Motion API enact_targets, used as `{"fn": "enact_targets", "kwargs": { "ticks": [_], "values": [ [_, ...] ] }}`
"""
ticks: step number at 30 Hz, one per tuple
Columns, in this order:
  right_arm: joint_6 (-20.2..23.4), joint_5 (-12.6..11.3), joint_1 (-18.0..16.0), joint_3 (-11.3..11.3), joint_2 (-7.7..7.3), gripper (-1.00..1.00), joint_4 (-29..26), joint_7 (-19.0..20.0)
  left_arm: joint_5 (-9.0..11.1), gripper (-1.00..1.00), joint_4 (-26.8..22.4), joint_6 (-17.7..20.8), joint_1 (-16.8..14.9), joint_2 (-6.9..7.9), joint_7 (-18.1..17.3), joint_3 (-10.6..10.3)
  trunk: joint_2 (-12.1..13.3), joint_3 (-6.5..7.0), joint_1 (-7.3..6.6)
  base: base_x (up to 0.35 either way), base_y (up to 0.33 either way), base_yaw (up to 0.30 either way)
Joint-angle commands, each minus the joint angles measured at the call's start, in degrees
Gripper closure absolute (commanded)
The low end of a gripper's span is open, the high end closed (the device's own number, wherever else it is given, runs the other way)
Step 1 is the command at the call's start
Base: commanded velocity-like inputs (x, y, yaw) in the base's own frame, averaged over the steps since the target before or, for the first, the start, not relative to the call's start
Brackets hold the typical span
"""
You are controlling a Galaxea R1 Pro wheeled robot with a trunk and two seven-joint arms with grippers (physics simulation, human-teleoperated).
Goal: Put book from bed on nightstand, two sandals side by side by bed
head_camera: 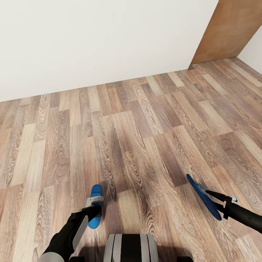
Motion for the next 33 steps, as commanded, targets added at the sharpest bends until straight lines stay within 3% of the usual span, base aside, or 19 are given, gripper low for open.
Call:
{"fn": "enact_targets", "kwargs": {
  "ticks": [1, 33],
  "values": [
    [0.18, 0.15, -0.02, -0.04, 0.0, 1.0, 0.01, 0.1, 0.56, 1.0, -0.08, 0.32, 0.0, -0.02, 0.13, 0.07, 0.0, 0.2, -0.03, 0.0, 0.0, 0.0],
    [0.18, 0.15, -0.02, -0.1, 0.0, 1.0, 0.06, 0.1, 0.82, 1.0, -0.08, 0.2, 0.0, 0.14, -0.21, 0.19, 0.43, 7.29, -0.86, 0.0, 0.0, 0.0]
  ]
}}
